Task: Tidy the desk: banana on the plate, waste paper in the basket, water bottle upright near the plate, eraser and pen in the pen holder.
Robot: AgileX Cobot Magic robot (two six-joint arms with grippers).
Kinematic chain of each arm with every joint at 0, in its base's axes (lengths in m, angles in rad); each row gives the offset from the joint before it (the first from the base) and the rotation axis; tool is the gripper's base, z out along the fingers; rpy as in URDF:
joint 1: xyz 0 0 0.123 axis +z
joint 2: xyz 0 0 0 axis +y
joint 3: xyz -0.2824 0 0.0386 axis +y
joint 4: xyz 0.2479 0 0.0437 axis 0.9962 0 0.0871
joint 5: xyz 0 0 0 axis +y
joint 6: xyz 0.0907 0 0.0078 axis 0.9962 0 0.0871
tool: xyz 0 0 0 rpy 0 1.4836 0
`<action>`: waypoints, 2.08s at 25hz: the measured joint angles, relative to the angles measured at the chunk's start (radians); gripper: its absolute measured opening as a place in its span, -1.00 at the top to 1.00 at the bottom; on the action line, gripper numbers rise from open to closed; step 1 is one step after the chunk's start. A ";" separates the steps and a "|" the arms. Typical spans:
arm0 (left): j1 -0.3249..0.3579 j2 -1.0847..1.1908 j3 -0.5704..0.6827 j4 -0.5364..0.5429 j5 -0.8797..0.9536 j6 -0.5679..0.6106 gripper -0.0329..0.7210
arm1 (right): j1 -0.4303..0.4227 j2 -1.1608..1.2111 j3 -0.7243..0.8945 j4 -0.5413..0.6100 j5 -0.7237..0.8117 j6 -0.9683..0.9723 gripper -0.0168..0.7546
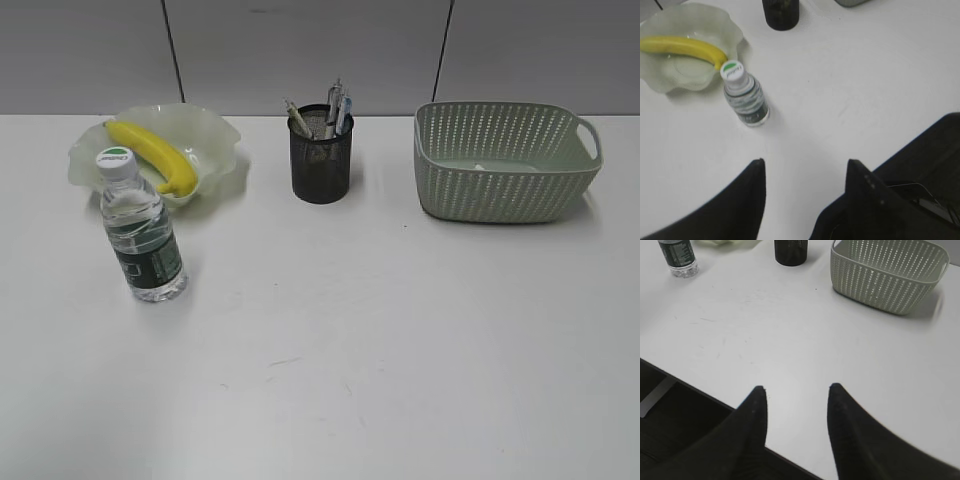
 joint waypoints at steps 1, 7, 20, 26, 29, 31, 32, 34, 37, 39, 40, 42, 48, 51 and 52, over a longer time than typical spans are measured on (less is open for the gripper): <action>-0.001 -0.064 0.045 0.001 0.001 0.000 -0.11 | 0.000 0.000 0.000 -0.002 0.000 0.000 0.10; -0.001 -0.419 0.301 0.053 0.005 0.000 -0.11 | 0.000 0.000 0.000 -0.002 0.000 0.001 0.10; -0.001 -0.806 0.592 0.053 -0.149 0.000 0.05 | 0.000 0.000 0.000 -0.003 -0.001 0.002 0.10; -0.001 -0.800 0.594 0.053 -0.160 0.000 0.07 | 0.000 0.000 0.000 -0.003 -0.001 0.002 0.10; -0.001 -0.800 0.594 0.053 -0.160 0.000 0.07 | 0.000 0.000 0.000 -0.003 -0.001 0.002 0.10; -0.001 -0.800 0.594 0.053 -0.160 0.000 0.07 | 0.000 0.000 0.000 -0.003 -0.001 0.002 0.10; -0.001 -0.800 0.594 0.053 -0.160 0.000 0.08 | 0.000 0.000 0.000 -0.003 -0.001 0.002 0.10; -0.001 -0.800 0.594 0.053 -0.160 0.000 0.08 | 0.000 0.000 0.000 -0.003 -0.001 0.003 0.10; 0.008 -0.803 0.594 0.053 -0.160 0.000 0.08 | -0.023 0.004 0.000 -0.003 -0.001 0.003 0.10; 0.062 -0.807 0.594 0.053 -0.160 0.000 0.08 | -0.098 0.016 0.000 -0.002 -0.001 0.003 0.10; 0.110 -0.807 0.594 0.053 -0.160 0.000 0.08 | -0.156 0.019 0.000 -0.002 -0.001 0.003 0.10; 0.217 -0.807 0.594 0.053 -0.160 0.000 0.08 | -0.268 0.020 0.000 -0.002 -0.001 0.003 0.10; 0.455 -0.808 0.594 0.048 -0.162 0.000 0.08 | -0.491 -0.002 0.000 -0.002 -0.002 0.002 0.10; 0.477 -0.808 0.594 0.047 -0.163 0.000 0.08 | -0.500 -0.011 0.001 -0.002 -0.002 0.002 0.10; 0.478 -0.808 0.594 0.047 -0.163 0.000 0.08 | -0.500 -0.011 0.001 -0.002 -0.002 0.002 0.10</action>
